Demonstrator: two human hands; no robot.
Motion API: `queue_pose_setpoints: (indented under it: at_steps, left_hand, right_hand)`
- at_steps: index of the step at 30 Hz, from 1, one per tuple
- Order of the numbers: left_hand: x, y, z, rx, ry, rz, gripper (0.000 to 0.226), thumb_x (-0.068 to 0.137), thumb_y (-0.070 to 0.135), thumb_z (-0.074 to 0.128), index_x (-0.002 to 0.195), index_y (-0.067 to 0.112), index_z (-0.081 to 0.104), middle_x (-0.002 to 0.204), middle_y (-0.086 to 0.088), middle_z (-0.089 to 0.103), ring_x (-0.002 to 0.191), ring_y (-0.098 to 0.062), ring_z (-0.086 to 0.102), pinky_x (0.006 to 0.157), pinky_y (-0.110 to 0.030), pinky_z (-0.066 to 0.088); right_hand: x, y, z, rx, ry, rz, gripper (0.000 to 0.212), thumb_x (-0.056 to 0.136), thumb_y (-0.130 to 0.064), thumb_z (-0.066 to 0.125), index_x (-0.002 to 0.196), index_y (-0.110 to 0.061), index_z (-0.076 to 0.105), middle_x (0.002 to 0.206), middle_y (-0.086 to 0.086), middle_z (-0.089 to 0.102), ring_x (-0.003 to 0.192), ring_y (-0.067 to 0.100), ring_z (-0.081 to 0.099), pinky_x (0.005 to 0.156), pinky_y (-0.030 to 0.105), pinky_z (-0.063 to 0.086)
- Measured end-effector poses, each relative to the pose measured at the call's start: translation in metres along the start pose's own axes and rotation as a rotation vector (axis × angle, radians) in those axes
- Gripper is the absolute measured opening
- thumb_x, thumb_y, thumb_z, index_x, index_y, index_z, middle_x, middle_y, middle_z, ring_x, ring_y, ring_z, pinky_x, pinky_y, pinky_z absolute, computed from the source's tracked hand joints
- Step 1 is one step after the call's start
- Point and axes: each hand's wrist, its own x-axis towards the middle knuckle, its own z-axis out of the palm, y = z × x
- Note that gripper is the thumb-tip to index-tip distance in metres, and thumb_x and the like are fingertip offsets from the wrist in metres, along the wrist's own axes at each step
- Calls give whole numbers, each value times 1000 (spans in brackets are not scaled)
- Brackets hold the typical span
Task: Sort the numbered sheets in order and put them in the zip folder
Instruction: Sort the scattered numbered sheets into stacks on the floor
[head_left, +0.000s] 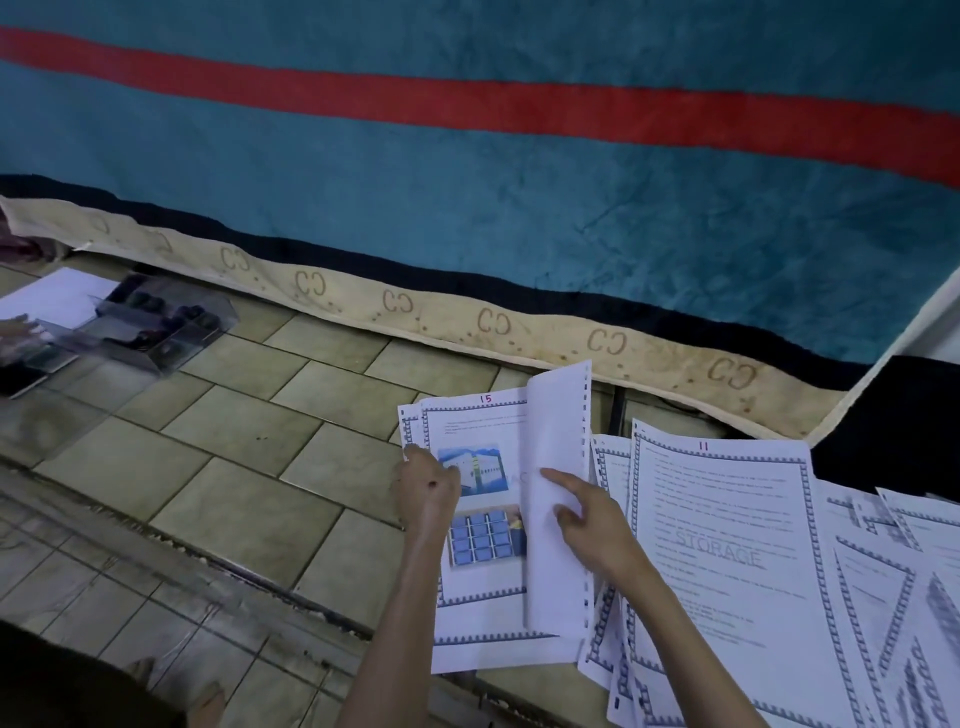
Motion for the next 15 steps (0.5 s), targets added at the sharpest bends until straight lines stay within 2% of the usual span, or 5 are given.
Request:
queue_pose_setpoints:
  at_steps: [3, 6, 10, 12, 15]
  left_hand:
    - [2, 4, -7, -78, -17, 60, 21, 89, 21, 59, 87, 0, 58, 100, -21, 66, 94, -33, 63, 74, -37, 50]
    - [-12, 20, -10, -113, -182, 161, 52, 95, 51, 35, 65, 14, 54, 77, -13, 62, 94, -33, 63, 74, -32, 44]
    - [-37, 37, 3, -348, -504, 175, 46, 97, 50, 28, 104, 27, 67, 113, 4, 56, 111, -17, 52, 104, -37, 39]
    - [-39, 35, 10, -241, -470, 262, 21, 94, 34, 48, 111, 26, 59, 116, 1, 54, 111, -17, 52, 101, -29, 40]
    - [-36, 27, 15, -219, -405, 209, 67, 80, 33, 70, 139, 21, 40, 141, 0, 43, 127, -20, 46, 102, -28, 40]
  right_hand:
    - [2, 2, -3, 11, -10, 11, 48, 95, -4, 42, 138, -24, 45, 145, -1, 42, 121, 24, 53, 71, 8, 41]
    - [1, -4, -7, 153, 12, 64, 39, 97, -10, 44, 134, -20, 50, 144, 0, 44, 132, 15, 41, 93, 13, 31]
    - [-2, -15, -6, 309, 22, 114, 45, 93, -39, 52, 131, -16, 55, 136, -3, 53, 128, 10, 46, 101, 19, 31]
    - [-2, -20, -5, 333, 44, 141, 44, 87, -52, 52, 107, -17, 70, 110, -5, 69, 107, 8, 60, 91, 22, 40]
    - [0, -22, -6, 371, 96, 195, 47, 87, -51, 53, 55, -17, 50, 42, -11, 47, 43, 5, 47, 53, 23, 35]
